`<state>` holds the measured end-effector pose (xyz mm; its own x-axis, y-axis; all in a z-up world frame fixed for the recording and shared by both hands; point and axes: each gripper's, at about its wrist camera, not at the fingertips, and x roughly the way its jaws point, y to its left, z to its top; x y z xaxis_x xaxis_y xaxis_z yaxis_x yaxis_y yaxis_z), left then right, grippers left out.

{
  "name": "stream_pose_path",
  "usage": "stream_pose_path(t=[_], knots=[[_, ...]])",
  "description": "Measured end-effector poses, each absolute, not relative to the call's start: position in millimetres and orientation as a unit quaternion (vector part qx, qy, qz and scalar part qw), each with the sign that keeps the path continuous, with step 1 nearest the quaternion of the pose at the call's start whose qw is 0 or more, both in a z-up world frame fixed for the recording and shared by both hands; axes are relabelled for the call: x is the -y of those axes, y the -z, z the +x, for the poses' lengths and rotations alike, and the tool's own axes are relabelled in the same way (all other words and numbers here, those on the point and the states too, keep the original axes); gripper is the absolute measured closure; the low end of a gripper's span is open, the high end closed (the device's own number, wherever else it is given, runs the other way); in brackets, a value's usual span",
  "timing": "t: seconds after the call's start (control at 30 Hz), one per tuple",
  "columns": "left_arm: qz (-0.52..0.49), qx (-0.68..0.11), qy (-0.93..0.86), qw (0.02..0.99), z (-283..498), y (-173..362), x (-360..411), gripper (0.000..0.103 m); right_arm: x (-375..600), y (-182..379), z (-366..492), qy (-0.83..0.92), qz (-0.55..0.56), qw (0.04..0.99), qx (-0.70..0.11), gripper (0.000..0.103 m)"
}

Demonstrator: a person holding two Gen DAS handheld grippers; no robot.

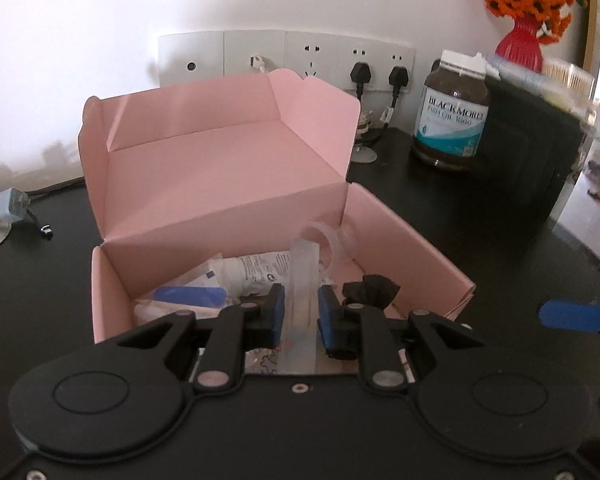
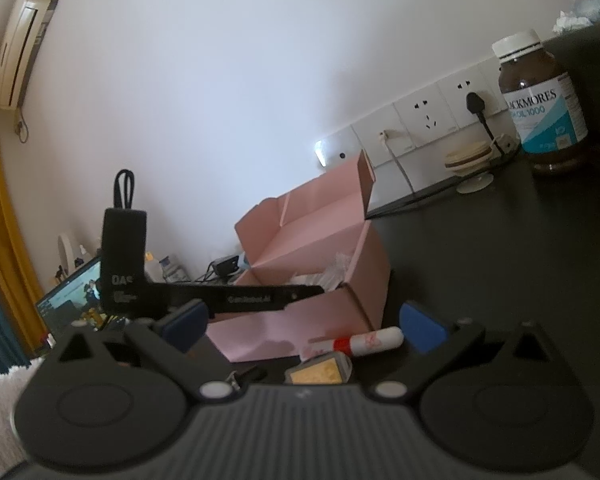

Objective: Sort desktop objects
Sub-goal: 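Open the left gripper to release the clear tube into the box, then withdraw the left tool up and away from the pink box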

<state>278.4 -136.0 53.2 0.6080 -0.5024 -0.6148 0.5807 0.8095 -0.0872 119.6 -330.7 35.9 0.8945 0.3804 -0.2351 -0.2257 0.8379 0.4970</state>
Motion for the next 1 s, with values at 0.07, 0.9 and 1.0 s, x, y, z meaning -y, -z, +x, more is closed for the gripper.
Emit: stream_pose_path(t=[0.07, 0.9, 1.0], knots=[[0.046, -0.314, 0.307, 0.897, 276.3, -58.6, 132.0, 0.061, 331.5, -35.2, 121.1, -0.161, 0.239, 0.943, -0.168, 0.001], [0.026, -0.157, 0.293, 0.943, 185.2, -92.3, 30.1, 0.000, 335.9, -30.7, 125.6, -0.153, 0.258, 0.936, -0.182, 0.001], [0.029, -0.154, 0.294, 0.943, 175.7, -85.6, 15.7, 0.000, 336.0, -30.3, 126.3, -0.151, 0.259, 0.936, -0.184, 0.001]])
